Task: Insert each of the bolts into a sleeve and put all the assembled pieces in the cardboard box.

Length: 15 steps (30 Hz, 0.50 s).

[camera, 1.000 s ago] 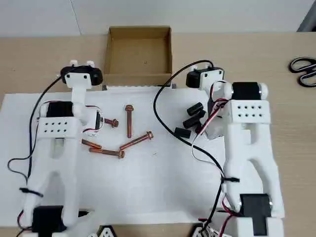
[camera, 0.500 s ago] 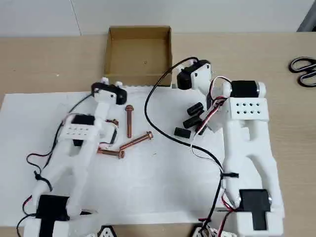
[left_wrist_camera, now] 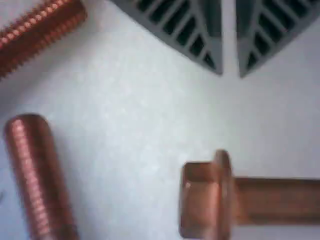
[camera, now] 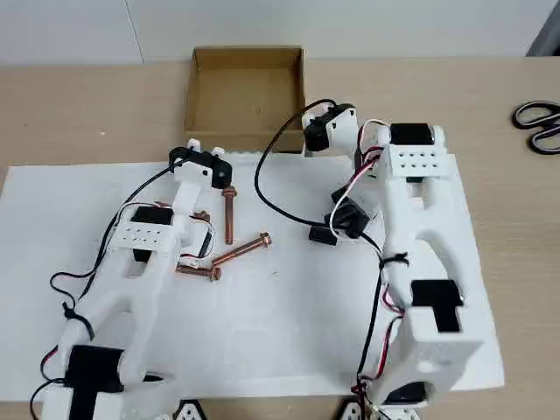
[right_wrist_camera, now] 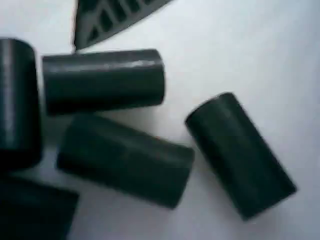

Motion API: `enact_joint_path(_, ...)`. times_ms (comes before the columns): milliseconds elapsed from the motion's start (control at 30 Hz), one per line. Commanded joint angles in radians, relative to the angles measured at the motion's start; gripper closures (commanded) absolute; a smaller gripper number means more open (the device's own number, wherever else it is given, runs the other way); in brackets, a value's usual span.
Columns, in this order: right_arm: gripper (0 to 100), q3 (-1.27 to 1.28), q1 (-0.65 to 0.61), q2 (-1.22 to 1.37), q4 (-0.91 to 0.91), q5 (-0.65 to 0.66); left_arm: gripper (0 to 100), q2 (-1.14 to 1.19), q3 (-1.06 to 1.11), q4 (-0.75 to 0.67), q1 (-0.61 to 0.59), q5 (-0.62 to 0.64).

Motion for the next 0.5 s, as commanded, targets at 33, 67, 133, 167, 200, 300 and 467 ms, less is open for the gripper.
enact_joint_path(33, 83.3, -0.101, -0.001, 0.056, -0.012, 0.018, 99, -0.009, -0.005, -0.017, 0.002, 0.005)
enact_joint_path(67, 83.3, -0.112, 0.001, 0.071, -0.012, 0.018, 99, -0.009, -0.005, -0.017, 0.002, 0.006)
enact_joint_path(133, 83.3, -0.129, 0.004, 0.099, -0.012, 0.034, 99, -0.009, -0.005, -0.018, 0.002, 0.021)
enact_joint_path(167, 83.3, -0.133, 0.004, 0.111, -0.012, 0.037, 99, -0.009, -0.005, -0.018, 0.002, 0.025)
enact_joint_path(200, 83.3, -0.135, 0.004, 0.12, -0.012, 0.037, 99, -0.009, -0.005, -0.018, 0.002, 0.025)
enact_joint_path(300, 83.3, -0.137, 0.004, 0.148, -0.019, 0.04, 99, -0.009, -0.005, -0.018, 0.002, 0.025)
enact_joint_path(467, 83.3, -0.137, 0.015, 0.189, -0.059, 0.04, 99, -0.009, -0.005, -0.018, 0.002, 0.025)
